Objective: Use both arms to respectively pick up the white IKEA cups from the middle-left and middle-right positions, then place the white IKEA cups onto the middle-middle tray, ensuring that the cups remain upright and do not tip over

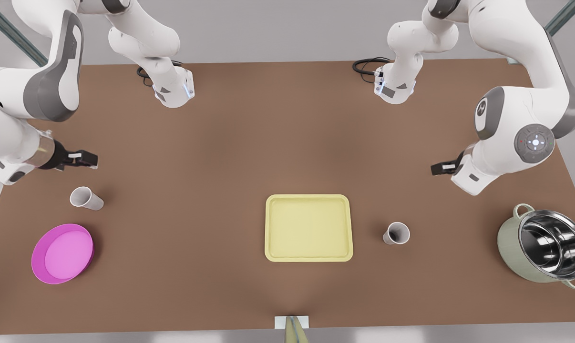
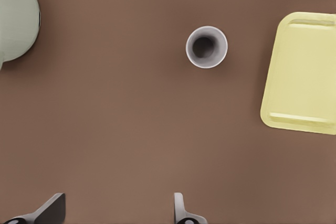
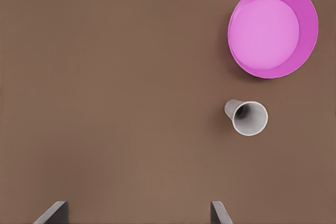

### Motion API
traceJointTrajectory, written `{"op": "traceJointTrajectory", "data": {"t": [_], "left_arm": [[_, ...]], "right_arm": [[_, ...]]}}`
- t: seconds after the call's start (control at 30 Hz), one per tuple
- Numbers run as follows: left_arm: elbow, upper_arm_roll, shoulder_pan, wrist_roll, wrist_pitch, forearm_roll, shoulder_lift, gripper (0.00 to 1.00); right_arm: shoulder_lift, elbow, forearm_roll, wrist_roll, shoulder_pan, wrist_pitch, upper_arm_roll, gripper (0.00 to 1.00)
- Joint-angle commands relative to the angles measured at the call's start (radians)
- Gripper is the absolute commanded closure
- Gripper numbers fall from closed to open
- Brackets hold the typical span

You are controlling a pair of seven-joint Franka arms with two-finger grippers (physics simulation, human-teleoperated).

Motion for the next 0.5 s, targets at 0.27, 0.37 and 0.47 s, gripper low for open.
{"op": "traceJointTrajectory", "data": {"t": [0.27, 0.37, 0.47], "left_arm": [[0.311, 0.004, 0.010, -0.091, 0.350, 0.003, 0.533, 0.00], [0.255, 0.004, 0.010, -0.089, 0.432, -0.009, 0.562, 0.00], [0.049, 0.007, 0.008, -0.086, 0.617, -0.025, 0.461, 0.00]], "right_arm": [[0.251, 0.038, -0.026, -0.291, -0.223, 0.259, -0.008, 0.00], [0.286, 0.021, -0.018, -0.292, -0.264, 0.282, -0.006, 0.00], [0.285, -0.040, -0.018, -0.298, -0.284, 0.322, -0.006, 0.00]]}}
